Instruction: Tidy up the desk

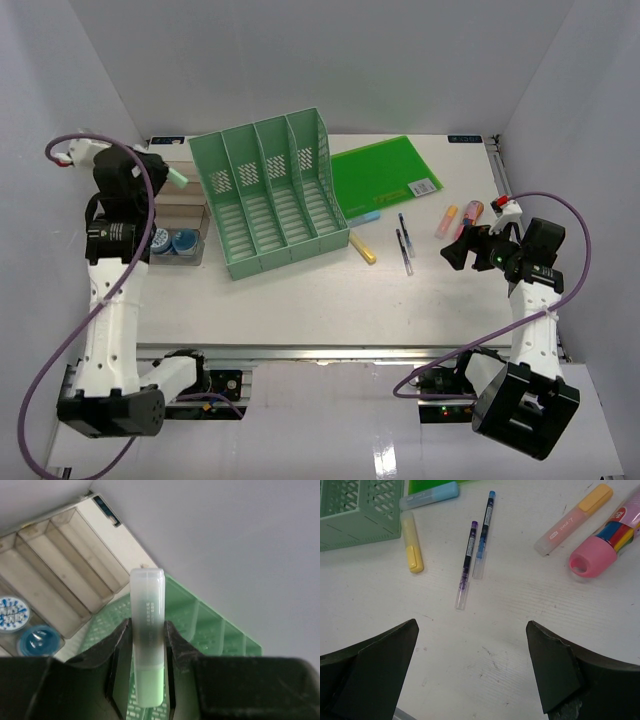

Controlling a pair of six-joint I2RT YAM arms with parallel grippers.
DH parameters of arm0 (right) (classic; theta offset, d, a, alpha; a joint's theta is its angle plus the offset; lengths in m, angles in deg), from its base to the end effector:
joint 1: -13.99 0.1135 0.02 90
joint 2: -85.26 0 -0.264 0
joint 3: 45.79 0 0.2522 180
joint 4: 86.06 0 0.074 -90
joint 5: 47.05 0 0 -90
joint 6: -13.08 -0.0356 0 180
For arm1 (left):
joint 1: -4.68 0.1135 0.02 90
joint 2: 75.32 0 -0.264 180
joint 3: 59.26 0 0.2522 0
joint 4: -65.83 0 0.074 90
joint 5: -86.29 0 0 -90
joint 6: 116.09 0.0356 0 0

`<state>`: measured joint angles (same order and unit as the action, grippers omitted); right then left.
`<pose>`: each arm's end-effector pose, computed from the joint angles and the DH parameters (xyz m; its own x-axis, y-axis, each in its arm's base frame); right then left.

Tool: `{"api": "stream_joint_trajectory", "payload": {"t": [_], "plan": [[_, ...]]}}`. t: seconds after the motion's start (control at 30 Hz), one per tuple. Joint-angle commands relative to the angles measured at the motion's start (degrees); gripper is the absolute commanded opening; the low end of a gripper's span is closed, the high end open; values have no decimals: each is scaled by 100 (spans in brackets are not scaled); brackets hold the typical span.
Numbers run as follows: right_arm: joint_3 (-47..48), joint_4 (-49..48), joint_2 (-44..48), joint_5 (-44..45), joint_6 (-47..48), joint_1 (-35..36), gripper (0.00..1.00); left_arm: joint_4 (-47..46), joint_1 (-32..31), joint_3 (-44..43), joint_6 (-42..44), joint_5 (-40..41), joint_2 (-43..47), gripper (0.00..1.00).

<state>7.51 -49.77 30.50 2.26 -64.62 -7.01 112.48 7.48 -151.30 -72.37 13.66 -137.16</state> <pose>0.1947 -0.0499 0.2609 -0.5138 0.0242 -0.8576 -0.3265 0.9189 0.2215 0.2162 0.0212 0.4425 0.0449 -0.6884 -0.7239 -0.4343 0.6392 -0.6347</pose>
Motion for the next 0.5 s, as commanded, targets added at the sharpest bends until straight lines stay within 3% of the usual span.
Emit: {"api": "stream_joint_trajectory", "payload": {"t": [0.0,0.17,0.47], "plan": [[-8,-20,150,-108,70,-28,95,-188,1616,59,-410,-2134,-582,0],[1,-2,150,-112,57,-28,95,-667,2204,691,-1197,-2866,-1251,0],[4,-2,135,-133,53,-28,95,-783,2239,834,-1150,-2365,-2423,0]]}}
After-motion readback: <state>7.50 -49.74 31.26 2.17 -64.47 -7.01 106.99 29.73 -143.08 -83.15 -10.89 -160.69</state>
